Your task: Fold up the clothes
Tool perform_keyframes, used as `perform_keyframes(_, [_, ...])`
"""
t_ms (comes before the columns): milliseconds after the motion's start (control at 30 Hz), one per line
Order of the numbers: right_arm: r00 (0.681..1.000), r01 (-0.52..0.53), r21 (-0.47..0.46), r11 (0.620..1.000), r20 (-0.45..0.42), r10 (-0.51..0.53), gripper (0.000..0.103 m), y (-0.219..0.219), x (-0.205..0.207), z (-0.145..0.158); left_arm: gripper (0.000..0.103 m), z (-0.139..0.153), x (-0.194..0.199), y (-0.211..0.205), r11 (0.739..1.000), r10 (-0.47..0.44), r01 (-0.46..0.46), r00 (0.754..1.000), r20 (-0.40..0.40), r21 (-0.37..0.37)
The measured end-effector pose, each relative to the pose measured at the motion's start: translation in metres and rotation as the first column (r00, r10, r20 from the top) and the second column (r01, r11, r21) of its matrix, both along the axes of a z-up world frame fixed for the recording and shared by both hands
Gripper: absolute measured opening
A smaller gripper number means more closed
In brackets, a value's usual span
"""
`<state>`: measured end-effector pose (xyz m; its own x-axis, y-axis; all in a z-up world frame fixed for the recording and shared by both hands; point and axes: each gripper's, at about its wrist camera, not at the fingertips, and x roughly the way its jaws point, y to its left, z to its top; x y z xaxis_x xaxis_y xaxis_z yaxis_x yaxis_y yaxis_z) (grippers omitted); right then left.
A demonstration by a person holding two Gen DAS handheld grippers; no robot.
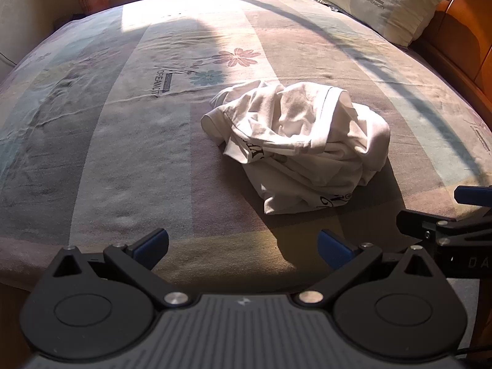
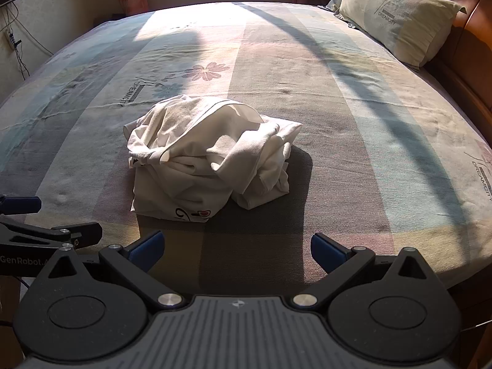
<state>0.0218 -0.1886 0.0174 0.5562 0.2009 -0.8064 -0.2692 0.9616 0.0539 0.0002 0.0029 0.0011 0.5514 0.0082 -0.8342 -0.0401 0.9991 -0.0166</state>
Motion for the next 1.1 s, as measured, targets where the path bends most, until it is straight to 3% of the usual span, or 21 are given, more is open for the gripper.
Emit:
perform_keyframes(767, [1.000, 0.003, 0.000, 1.000, -0.019, -0.003, 0.103, -0.001, 0.016, -0.007, 0.102, -0.004, 0.015, 0.003, 1.000, 0.009, -0.009, 1.000, 0.001, 0.013])
perform_keyframes(1100, [0.998, 0.036, 0.015, 0.999, -0.051, -0.035, 0.103, -0.010, 0.036, -0.017, 0.102, -0.027, 0.058, -0.004, 0.995, -0.068, 0.065, 0.997, 0.039, 0.072])
